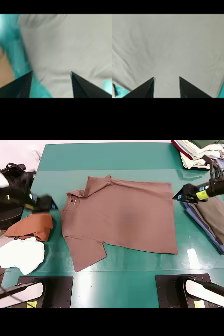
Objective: Fold the shirts.
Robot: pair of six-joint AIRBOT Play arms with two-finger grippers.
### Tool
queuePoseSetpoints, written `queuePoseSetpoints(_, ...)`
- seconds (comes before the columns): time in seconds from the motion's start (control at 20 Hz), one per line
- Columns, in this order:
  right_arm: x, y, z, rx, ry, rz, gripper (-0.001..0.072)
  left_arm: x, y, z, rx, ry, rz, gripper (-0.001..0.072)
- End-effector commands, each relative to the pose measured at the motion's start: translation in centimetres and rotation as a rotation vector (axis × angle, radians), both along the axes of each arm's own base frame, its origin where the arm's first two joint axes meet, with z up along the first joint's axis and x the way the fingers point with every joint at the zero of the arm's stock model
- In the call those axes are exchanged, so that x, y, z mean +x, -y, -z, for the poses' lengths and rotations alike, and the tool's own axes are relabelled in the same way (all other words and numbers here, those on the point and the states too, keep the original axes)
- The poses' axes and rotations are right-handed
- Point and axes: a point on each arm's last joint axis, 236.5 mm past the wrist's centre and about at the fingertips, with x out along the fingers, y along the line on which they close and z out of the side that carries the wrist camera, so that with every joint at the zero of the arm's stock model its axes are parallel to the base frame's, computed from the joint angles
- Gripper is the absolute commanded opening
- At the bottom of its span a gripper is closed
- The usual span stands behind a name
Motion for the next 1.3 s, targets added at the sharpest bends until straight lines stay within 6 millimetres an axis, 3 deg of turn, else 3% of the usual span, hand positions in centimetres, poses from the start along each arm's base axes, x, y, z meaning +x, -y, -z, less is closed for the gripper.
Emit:
queuePoseSetpoints(0.0,-1.7,-1.1,0.1,-0.004,0.049,0.003,0.0359,-6.3,0.1,5.6,-0.01,-0.088,-0.058,0.0538)
queuePoseSetpoints(0.15,-2.1,-1.1,-0.8,-0.009,0.074,0.003,0.0359,-7.9,1.3,8.1,-0.065,-0.131,-0.094,0.0538)
queuePoseSetpoints(0.35,-2.4,-1.2,-1.6,-0.013,0.097,0.002,0.0359,-8.0,2.5,10.3,-0.12,-0.105,-0.153,0.0537)
queuePoseSetpoints(0.65,-3.1,-0.9,-1.3,-0.011,0.064,-0.002,0.036,-6.9,6.0,10.5,-0.139,-0.039,-0.121,0.0536)
queuePoseSetpoints(0.7,-3.8,-0.3,-0.9,-0.015,0.03,0.001,0.0359,-6.9,6.0,10.5,-0.143,-0.046,-0.135,0.0467)
queuePoseSetpoints(0.75,-4.5,0.5,-0.3,-0.013,-0.001,0.014,0.0359,-7.0,6.1,10.5,-0.143,-0.049,-0.129,0.0205)
queuePoseSetpoints(0.8,-5.4,1.6,0.8,-0.006,-0.039,0.04,0.0359,-7.0,6.1,10.3,-0.144,-0.044,-0.123,0.0023)
queuePoseSetpoints(0.95,-10.9,6.0,6.6,-0.026,-0.234,0.186,0.0361,-6.4,6.5,8.6,-0.149,-0.028,-0.069,0.0024)
queuePoseSetpoints(1.05,-16.8,8.4,11.5,-0.064,-0.429,0.269,0.0573,-5.5,6.7,7.1,-0.15,0.006,-0.022,0.0024)
queuePoseSetpoints(1.15,-20.7,7.7,15.0,0.01,-0.561,0.337,0.0583,-4.5,6.8,5.7,-0.152,0.037,-0.013,0.0024)
queuePoseSetpoints(1.25,-22.4,5.9,17.1,0.094,-0.623,0.363,0.0566,-3.7,6.8,4.8,-0.151,0.066,-0.009,0.0024)
